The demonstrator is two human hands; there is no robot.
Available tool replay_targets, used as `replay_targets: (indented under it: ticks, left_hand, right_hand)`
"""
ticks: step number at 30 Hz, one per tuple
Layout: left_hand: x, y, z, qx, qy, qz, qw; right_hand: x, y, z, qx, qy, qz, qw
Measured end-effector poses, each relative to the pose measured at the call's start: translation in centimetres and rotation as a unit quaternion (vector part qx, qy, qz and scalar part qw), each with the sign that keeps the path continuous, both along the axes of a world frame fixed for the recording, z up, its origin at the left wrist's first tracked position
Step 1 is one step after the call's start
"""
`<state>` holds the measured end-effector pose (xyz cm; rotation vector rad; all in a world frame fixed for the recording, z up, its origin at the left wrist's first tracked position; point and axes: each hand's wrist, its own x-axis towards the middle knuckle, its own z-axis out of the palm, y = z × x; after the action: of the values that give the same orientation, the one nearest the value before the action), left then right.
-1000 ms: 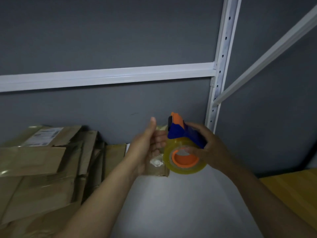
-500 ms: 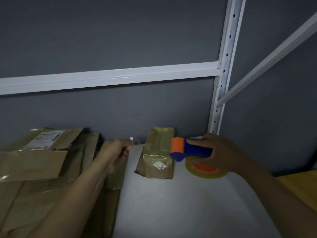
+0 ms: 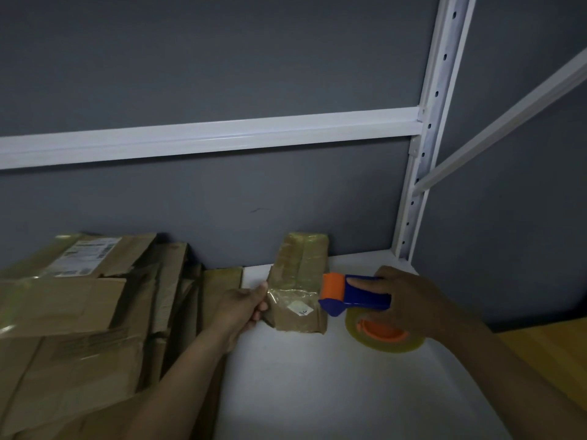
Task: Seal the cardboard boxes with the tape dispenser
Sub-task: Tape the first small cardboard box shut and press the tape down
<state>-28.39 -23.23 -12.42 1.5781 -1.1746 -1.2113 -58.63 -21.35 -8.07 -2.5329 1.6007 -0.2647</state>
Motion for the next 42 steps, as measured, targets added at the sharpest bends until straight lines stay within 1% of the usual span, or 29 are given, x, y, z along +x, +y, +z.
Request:
replay_targets:
  ticks: [2, 3, 5, 6, 7, 8, 9, 10, 11, 12, 14, 15, 16, 18, 20, 22, 23, 25, 28, 31, 34, 39, 42]
  left_hand:
    - [0.3, -0.2, -0.4, -0.037, -0.081, 0.004, 0.996]
    - [0.6, -0.1, -0.6, -0.075, -0.101, 0.015, 0.992]
    - [0.8, 0.0, -0.6, -0.159, -0.09, 0.013, 0.983]
    - [0.7, 0.2, -0.5, -0.192, -0.085, -0.02, 0.977]
    - [0.5, 0.5, -0.2, -0.212, -0.104, -0.065, 0.97]
    - [0.4, 0.6, 0.0, -0.223, -0.162, -0.106, 0.955]
    - [0.4, 0.5, 0.2, -0.237, -0.258, -0.138, 0.927]
    - [0.7, 0.3, 0.1, -0.259, -0.358, -0.158, 0.883]
    - [1.1, -0.1, 0.1, -0.277, -0.434, -0.175, 0.839]
    - [1.3, -0.4, 0.4, -0.278, -0.479, -0.197, 0.809]
    - [0.8, -0.7, 0.7, -0.289, -0.52, -0.236, 0.768]
    - [0.1, -0.5, 0.8, -0.314, -0.543, -0.247, 0.739]
    - [-0.5, -0.3, 0.8, -0.328, -0.561, -0.251, 0.718]
    - [-1.1, -0.4, 0.4, -0.354, -0.573, -0.245, 0.698]
    - [-0.7, -0.8, 0.2, -0.359, -0.558, -0.255, 0.704]
    - [0.1, -1.2, 0.2, -0.351, -0.55, -0.258, 0.713]
    - [0.3, -1.3, 0.2, -0.344, -0.558, -0.259, 0.71]
    - [0.3, -1.3, 0.1, -0.322, -0.569, -0.264, 0.709]
    - [-0.2, -1.2, 0.2, -0.323, -0.569, -0.255, 0.712]
    - [-0.2, -1.1, 0.2, -0.344, -0.563, -0.255, 0.707]
    - [-0.6, -0.7, 0.3, -0.358, -0.565, -0.254, 0.698]
    - [-1.7, 0.3, 1.2, -0.343, -0.574, -0.248, 0.701]
    - [-2.0, 0.8, 1.6, -0.301, -0.575, -0.246, 0.72]
  right_hand:
    - [0.3, 0.0, 0.0, -0.002, 0.001, -0.005, 1.0]
    - [0.5, 0.0, 0.0, 0.0, 0.0, -0.007, 1.0]
    - [1.3, 0.0, 0.0, -0.006, 0.0, -0.003, 1.0]
    - [1.8, 0.0, -0.1, -0.011, -0.001, 0.001, 1.0]
    - [2.3, -0.1, -0.3, -0.016, -0.003, 0.003, 1.0]
    - [2.8, -0.1, -0.5, -0.019, -0.009, 0.004, 1.0]
    - [3.2, -0.1, -0.7, -0.021, -0.014, 0.003, 1.0]
    - [3.6, -0.1, -0.9, -0.023, -0.018, 0.003, 1.0]
    - [3.8, -0.1, -0.9, -0.025, -0.02, 0.004, 0.999]
    - [3.8, -0.1, -0.9, -0.027, -0.02, 0.006, 0.999]
    - [3.8, -0.1, -0.9, -0.024, -0.023, 0.005, 0.999]
    - [3.8, -0.1, -0.9, -0.02, -0.023, 0.003, 1.0]
    - [3.8, 0.0, -1.0, -0.019, -0.02, 0.002, 1.0]
    - [3.6, 0.2, -0.9, -0.022, -0.012, 0.0, 1.0]
    - [3.3, 0.4, -0.9, -0.011, -0.018, -0.004, 1.0]
    - [2.4, 0.6, -0.9, 0.015, -0.043, -0.009, 0.999]
    - [1.8, 0.9, -0.9, 0.028, -0.053, -0.013, 0.998]
    - [0.3, 1.7, -0.8, 0.037, -0.044, -0.023, 0.998]
    - [-0.4, 2.9, -0.2, 0.007, 0.026, -0.036, 0.999]
    - [1.6, 3.2, -0.3, -0.067, 0.076, -0.02, 0.995]
    - [3.9, 2.9, -0.6, -0.099, 0.079, -0.015, 0.992]
    - [5.0, 2.6, -0.6, -0.088, 0.057, -0.033, 0.994]
    - [5.0, 2.1, -0.2, -0.062, 0.045, -0.066, 0.995]
